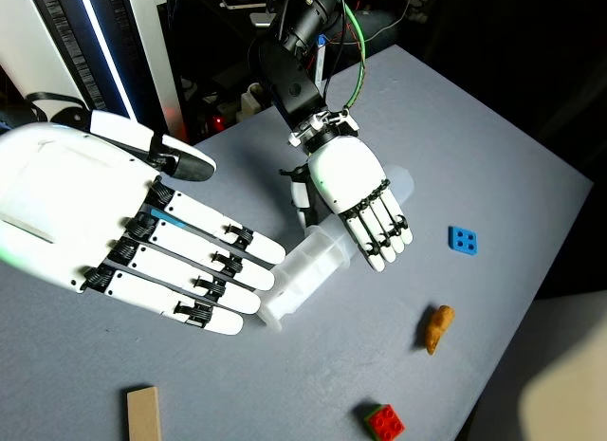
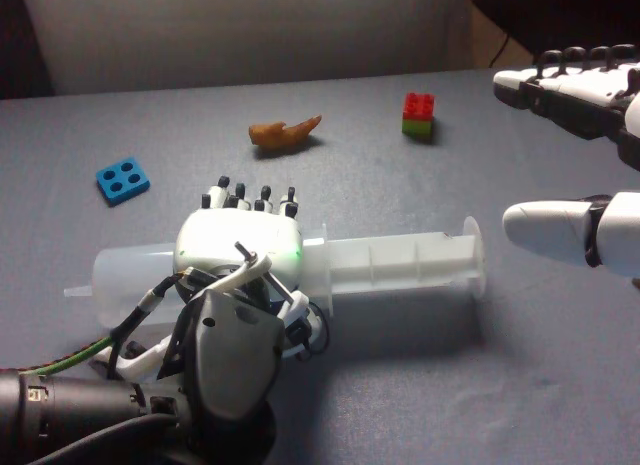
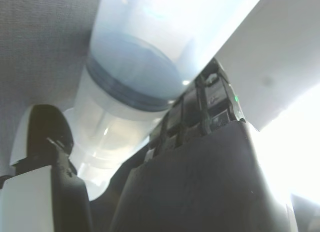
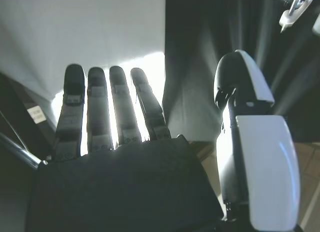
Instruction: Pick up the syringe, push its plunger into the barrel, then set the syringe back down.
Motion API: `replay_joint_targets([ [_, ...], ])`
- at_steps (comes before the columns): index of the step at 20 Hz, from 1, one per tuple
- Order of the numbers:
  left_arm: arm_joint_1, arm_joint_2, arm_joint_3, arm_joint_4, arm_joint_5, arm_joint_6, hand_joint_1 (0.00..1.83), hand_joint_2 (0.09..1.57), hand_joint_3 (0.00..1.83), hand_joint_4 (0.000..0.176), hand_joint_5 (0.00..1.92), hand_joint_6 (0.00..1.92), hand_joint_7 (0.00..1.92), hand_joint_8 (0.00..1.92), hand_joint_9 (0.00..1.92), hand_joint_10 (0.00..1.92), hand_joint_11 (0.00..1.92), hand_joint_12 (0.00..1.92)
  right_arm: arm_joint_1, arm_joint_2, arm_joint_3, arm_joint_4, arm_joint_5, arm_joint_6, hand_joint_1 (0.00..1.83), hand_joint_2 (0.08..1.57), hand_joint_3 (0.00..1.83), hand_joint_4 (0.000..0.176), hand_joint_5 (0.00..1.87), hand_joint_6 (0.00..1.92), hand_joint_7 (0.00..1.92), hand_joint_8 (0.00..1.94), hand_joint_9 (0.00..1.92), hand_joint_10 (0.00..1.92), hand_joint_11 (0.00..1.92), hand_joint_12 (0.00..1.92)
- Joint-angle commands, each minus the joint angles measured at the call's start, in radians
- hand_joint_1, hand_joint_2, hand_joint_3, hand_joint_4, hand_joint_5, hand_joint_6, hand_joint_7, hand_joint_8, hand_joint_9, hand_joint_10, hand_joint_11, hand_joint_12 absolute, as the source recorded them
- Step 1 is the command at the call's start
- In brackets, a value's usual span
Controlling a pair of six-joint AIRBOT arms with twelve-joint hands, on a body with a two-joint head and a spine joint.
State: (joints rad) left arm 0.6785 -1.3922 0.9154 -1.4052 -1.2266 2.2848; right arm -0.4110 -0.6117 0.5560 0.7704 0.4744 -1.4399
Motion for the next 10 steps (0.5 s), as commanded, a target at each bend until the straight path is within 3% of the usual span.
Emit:
replay_joint_targets([
  [1,0.005,-0.001,0.004,0.043,-0.032,0.008,0.83,1.12,0.00,0.000,0.38,0.01,0.40,0.01,0.40,0.02,0.03,1.03,0.003,0.006,-0.005,-0.026,0.102,0.008,0.33,1.13,0.00,0.000,0.10,0.00,0.11,0.00,0.11,0.01,0.00,0.47],
  [4,0.007,-0.001,0.004,0.043,-0.032,0.001,0.88,1.23,0.00,0.000,0.47,0.01,0.54,0.01,0.55,0.02,0.18,0.99,-0.010,-0.004,-0.005,-0.026,0.139,0.008,0.32,1.13,0.00,0.000,0.12,0.00,0.12,0.00,0.12,0.00,0.00,0.47],
  [7,0.014,-0.001,0.003,0.043,-0.032,-0.006,1.10,1.20,0.00,0.000,0.66,0.02,0.74,0.02,0.75,0.04,0.38,0.96,-0.021,-0.011,-0.005,-0.026,0.171,0.012,0.33,1.12,0.00,0.000,0.13,0.00,0.12,0.00,0.13,0.00,0.00,0.52],
  [8,0.017,-0.001,0.003,0.043,-0.032,-0.010,1.10,1.20,0.00,0.000,0.66,0.02,0.74,0.02,0.75,0.04,0.38,0.96,-0.023,-0.011,-0.005,-0.024,0.174,0.013,0.33,1.12,0.00,0.000,0.13,0.00,0.12,0.00,0.13,0.00,0.00,0.52],
  [9,0.018,-0.001,0.003,0.043,-0.032,-0.012,1.16,1.21,0.00,0.000,0.70,1.09,0.86,0.93,0.89,0.08,0.52,0.95,-0.023,-0.011,-0.005,-0.019,0.174,0.013,0.32,1.13,0.00,0.000,0.11,0.00,0.11,0.00,0.12,0.00,0.00,0.50],
  [10,0.020,-0.001,0.003,0.043,-0.032,-0.013,1.32,1.22,0.00,0.000,0.64,1.31,0.83,1.26,0.83,1.14,0.63,1.15,-0.023,-0.011,-0.007,-0.006,0.174,0.013,0.33,1.13,0.00,0.000,0.12,0.00,0.12,0.00,0.13,0.00,0.00,0.53],
])
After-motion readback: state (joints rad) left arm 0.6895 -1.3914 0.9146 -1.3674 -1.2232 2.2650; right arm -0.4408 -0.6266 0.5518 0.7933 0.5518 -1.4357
